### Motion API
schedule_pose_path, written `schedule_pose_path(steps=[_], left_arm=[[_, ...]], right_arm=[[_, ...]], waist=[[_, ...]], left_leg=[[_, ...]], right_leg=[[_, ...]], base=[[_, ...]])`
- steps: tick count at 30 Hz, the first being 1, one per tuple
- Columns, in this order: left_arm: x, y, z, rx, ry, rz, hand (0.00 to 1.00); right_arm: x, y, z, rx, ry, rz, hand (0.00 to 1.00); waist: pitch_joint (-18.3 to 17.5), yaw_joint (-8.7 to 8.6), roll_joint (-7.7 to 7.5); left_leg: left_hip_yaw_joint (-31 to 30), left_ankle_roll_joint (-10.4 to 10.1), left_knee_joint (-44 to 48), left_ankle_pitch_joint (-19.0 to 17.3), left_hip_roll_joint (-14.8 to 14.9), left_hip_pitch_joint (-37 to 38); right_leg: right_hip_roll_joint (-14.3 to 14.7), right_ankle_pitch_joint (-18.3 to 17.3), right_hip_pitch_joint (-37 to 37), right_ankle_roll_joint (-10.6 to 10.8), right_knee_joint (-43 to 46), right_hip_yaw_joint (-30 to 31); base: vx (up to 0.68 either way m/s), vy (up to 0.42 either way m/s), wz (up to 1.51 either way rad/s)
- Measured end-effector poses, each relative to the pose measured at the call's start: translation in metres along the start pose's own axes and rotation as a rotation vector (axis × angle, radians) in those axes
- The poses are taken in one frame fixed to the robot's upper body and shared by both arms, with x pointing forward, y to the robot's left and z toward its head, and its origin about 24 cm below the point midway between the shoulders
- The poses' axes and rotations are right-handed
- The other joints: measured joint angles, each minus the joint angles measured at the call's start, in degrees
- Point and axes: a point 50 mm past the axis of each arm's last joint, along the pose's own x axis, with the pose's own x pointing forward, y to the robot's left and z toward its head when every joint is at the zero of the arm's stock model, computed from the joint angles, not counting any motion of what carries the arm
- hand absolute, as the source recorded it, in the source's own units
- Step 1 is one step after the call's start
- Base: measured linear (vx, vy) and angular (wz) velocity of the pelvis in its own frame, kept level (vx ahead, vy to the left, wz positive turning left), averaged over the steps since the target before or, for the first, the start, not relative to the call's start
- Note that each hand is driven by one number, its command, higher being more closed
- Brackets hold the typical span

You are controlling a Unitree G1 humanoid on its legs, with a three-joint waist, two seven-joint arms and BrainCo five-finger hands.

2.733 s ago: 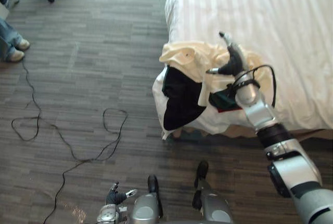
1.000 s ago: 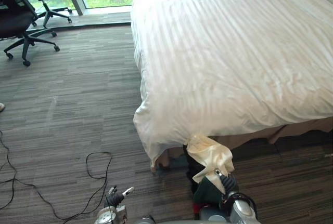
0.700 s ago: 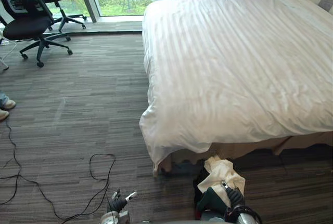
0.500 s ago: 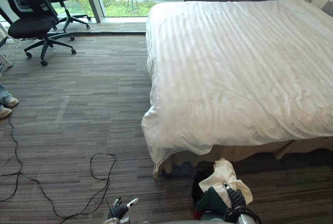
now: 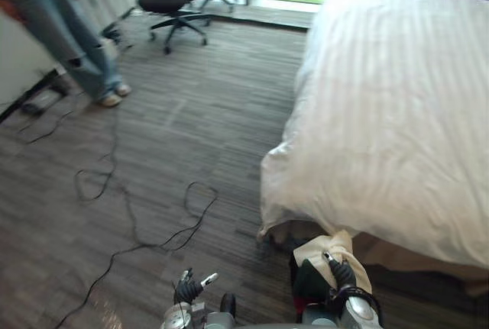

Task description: Tidy the bed and pick cloth on bed and put in laundry

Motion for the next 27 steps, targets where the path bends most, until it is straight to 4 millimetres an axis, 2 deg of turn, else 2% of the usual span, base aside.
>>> schedule_pose_path(steps=[1, 2, 3, 5, 6, 7, 8, 9, 10, 11, 12, 13, 14, 15, 16, 17, 19, 20, 21, 22, 23, 24, 25, 27], left_arm=[[-0.001, 0.003, -0.002, -0.016, 0.007, 0.014, 0.00], [-0.001, 0.004, -0.002, -0.025, 0.010, 0.018, 0.00], [0.000, 0.002, -0.001, -0.042, 0.009, 0.009, 0.00], [0.002, -0.001, 0.004, -0.061, -0.003, 0.003, 0.00], [0.005, -0.001, 0.009, -0.068, -0.014, 0.002, 0.00], [0.007, -0.001, 0.012, -0.068, -0.023, -0.001, 0.00], [0.008, 0.002, 0.014, -0.063, -0.026, -0.001, 0.00], [0.008, 0.004, 0.013, -0.055, -0.026, -0.003, 0.00], [0.007, 0.009, 0.011, -0.044, -0.016, -0.003, 0.00], [0.009, 0.006, 0.014, -0.043, -0.018, -0.019, 0.00], [0.009, 0.006, 0.015, -0.041, -0.024, -0.028, 0.00], [0.010, 0.006, 0.017, -0.030, -0.032, -0.037, 0.00], [0.009, 0.005, 0.016, -0.024, -0.027, -0.042, 0.00], [0.009, 0.007, 0.015, -0.021, -0.025, -0.036, 0.00], [0.009, 0.010, 0.015, -0.013, -0.024, -0.030, 0.00], [0.009, 0.011, 0.015, -0.010, -0.026, -0.027, 0.00], [0.010, 0.009, 0.017, -0.002, -0.030, -0.037, 0.00], [0.012, 0.003, 0.020, 0.011, -0.034, -0.057, 0.00], [0.012, 0.001, 0.019, 0.015, -0.030, -0.065, 0.00], [0.012, -0.002, 0.015, 0.031, -0.015, -0.078, 0.00], [0.011, -0.003, 0.011, 0.043, -0.003, -0.085, 0.00], [0.010, -0.001, 0.007, 0.046, 0.010, -0.080, 0.00], [0.007, 0.005, -0.001, 0.056, 0.041, -0.067, 0.00], [0.002, 0.018, -0.012, 0.083, 0.079, -0.042, 0.00]], right_arm=[[0.003, 0.005, 0.006, 0.000, -0.024, 0.011, 1.00], [0.004, 0.006, 0.010, 0.001, -0.040, 0.015, 1.00], [0.004, 0.001, 0.017, 0.010, -0.074, -0.002, 1.00], [0.006, -0.004, 0.021, 0.022, -0.090, -0.026, 1.00], [0.006, -0.007, 0.023, 0.026, -0.095, -0.038, 1.00], [0.006, -0.007, 0.024, 0.029, -0.099, -0.039, 1.00], [0.007, -0.005, 0.024, 0.036, -0.101, -0.036, 1.00], [0.007, -0.003, 0.025, 0.040, -0.101, -0.030, 1.00], [0.006, -0.001, 0.026, 0.057, -0.105, -0.025, 1.00], [0.002, -0.005, 0.022, 0.077, -0.097, -0.044, 1.00], [0.000, -0.008, 0.019, 0.075, -0.085, -0.053, 1.00], [-0.001, -0.008, 0.016, 0.077, -0.072, -0.052, 1.00], [-0.002, -0.005, 0.013, 0.080, -0.058, -0.039, 1.00], [-0.003, -0.004, 0.011, 0.084, -0.052, -0.033, 1.00], [-0.005, -0.001, 0.007, 0.086, -0.040, -0.022, 1.00], [-0.007, -0.001, 0.006, 0.087, -0.038, -0.021, 1.00], [-0.011, -0.003, 0.004, 0.088, -0.038, -0.027, 1.00], [-0.011, -0.005, 0.004, 0.089, -0.037, -0.035, 1.00], [-0.011, -0.006, 0.004, 0.090, -0.036, -0.037, 1.00], [-0.011, -0.005, 0.003, 0.093, -0.035, -0.038, 1.00], [-0.012, -0.004, 0.000, 0.100, -0.025, -0.038, 1.00], [-0.013, -0.002, -0.001, 0.107, -0.020, -0.036, 1.00], [-0.013, 0.003, -0.005, 0.123, -0.006, -0.031, 1.00], [-0.016, 0.012, -0.014, 0.152, 0.032, -0.007, 1.00]], waist=[[0.12, 0.60, -0.84], [-0.03, 0.51, -1.19], [-0.07, -0.28, -1.45], [-0.04, -0.43, -1.48], [0.14, 0.21, -1.83], [0.16, 0.24, -1.87], [-0.03, 0.66, -2.08], [-0.12, 0.77, -2.73], [-0.28, 0.53, -3.66], [-0.32, 0.32, -3.98], [-0.35, 0.33, -3.98], [-0.36, 0.21, -3.97], [-0.32, 0.12, -3.79], [-0.31, 0.00, -3.65], [-0.31, -0.27, -3.16], [-0.60, -1.01, -2.66], [-0.90, -1.39, -2.76], [-0.66, -1.98, -2.29], [-0.54, -2.45, -2.03], [-0.23, -2.57, -1.52], [-0.11, -2.55, -1.47], [-0.06, -2.50, -1.66], [0.02, -2.24, -2.58], [0.09, -2.10, -6.46]], left_leg=[[7.45, 1.90, 0.43, -1.43, 0.90, 0.14], [10.35, 2.79, 0.26, -2.09, 1.04, 0.34], [17.85, 3.50, 1.02, -2.58, 2.06, 0.40], [27.81, 3.25, 5.59, -2.91, 4.90, -0.73], [33.21, 5.89, 9.46, -6.21, 5.59, -2.54], [35.31, 6.45, 10.52, -7.81, 5.85, -2.81], [35.18, 5.86, 11.20, -9.27, 5.34, -2.69], [33.74, 5.37, 11.02, -9.20, 3.88, -3.15], [29.26, 5.42, 9.68, -9.07, 1.06, -3.68], [24.89, 5.99, 8.94, -9.36, -1.42, -3.56], [22.43, 6.44, 8.86, -9.65, -2.40, -3.43], [18.07, 6.70, 7.36, -9.80, -4.42, -2.55], [13.76, 6.79, 6.00, -9.72, -5.97, -0.88], [11.66, 6.71, 5.42, -9.67, -6.46, 0.15], [7.07, 6.33, 4.65, -9.42, -6.90, 2.30], [2.90, 5.86, 4.30, -9.12, -7.49, 3.59], [-3.28, 5.41, 4.20, -8.91, -9.00, 5.14], [-7.95, 5.22, 4.54, -8.90, -9.40, 5.90], [-9.91, 4.56, 4.63, -8.80, -9.47, 6.21], [-12.70, 3.24, 4.21, -8.47, -9.52, 7.48], [-14.47, 2.89, 3.35, -8.58, -9.51, 9.25], [-15.23, 2.74, 3.04, -8.61, -9.63, 9.97], [-16.31, 1.85, 2.53, -8.74, -10.25, 11.08], [-16.66, 0.54, 0.73, -9.32, -12.62, 13.29]], right_leg=[[-0.26, 0.22, 1.84, 0.60, -0.48, -4.09], [-0.96, 0.56, 2.86, 1.14, -0.83, -6.52], [-2.82, 0.75, 5.22, 1.46, -1.14, -13.60], [-2.99, 0.84, 7.60, 1.97, -0.88, -20.58], [-3.23, 1.39, 9.45, 2.92, -0.66, -26.12], [-3.21, 1.61, 10.23, 3.29, -0.56, -28.03], [-3.65, 1.86, 11.30, 3.74, -0.19, -30.79], [-4.17, 2.39, 11.84, 4.66, 0.30, -32.44], [-6.12, 2.59, 12.96, 4.98, 3.29, -35.23], [-9.58, 2.84, 13.26, 4.59, 10.99, -36.17], [-11.34, 1.91, 12.98, 3.96, 15.45, -34.98], [-13.53, -1.81, 11.21, 0.50, 24.58, -31.14], [-13.40, -4.90, 8.12, -3.54, 31.67, -24.97], [-11.96, -6.49, 6.41, -3.88, 33.48, -20.93], [-7.79, -8.81, 2.65, -2.27, 34.11, -11.65], [-4.93, -10.20, -0.18, -0.04, 33.60, -6.16], [-4.05, -11.32, -4.50, 0.58, 31.50, -3.18], [-3.00, -11.34, -6.55, 0.55, 28.07, -0.48], [-2.24, -11.30, -7.32, 0.62, 25.83, 1.12], [-0.50, -10.91, -8.46, 1.19, 21.16, 5.74], [1.24, -9.80, -9.07, 2.62, 16.70, 10.97], [1.89, -9.04, -9.17, 3.48, 14.47, 13.50], [2.41, -5.12, -9.26, 3.46, 10.46, 17.36], [0.65, 6.05, -9.86, 2.16, 8.19, 18.69]], base=[[0.00, 0.030, 1.72], [0.05, 0.074, 2.30], [0.11, 0.166, 2.44], [0.14, 0.212, 2.55], [0.15, 0.183, 2.04], [0.21, 0.243, 1.84], [0.18, 0.171, 1.08], [0.23, 0.223, 1.46], [0.25, 0.229, 1.81], [0.26, 0.237, 1.93], [0.29, 0.216, 1.96], [0.30, 0.167, 1.85], [0.30, 0.121, 1.82], [0.29, 0.054, 1.88], [0.29, 0.011, 2.03], [0.29, 0.013, 2.14], [0.28, 0.033, 2.13], [0.33, 0.031, 2.08], [0.31, 0.008, 2.05], [0.29, -0.014, 1.80], [0.23, -0.024, 1.60], [0.20, -0.053, 1.23], [0.18, -0.089, 0.99], [0.19, -0.136, 0.84]])
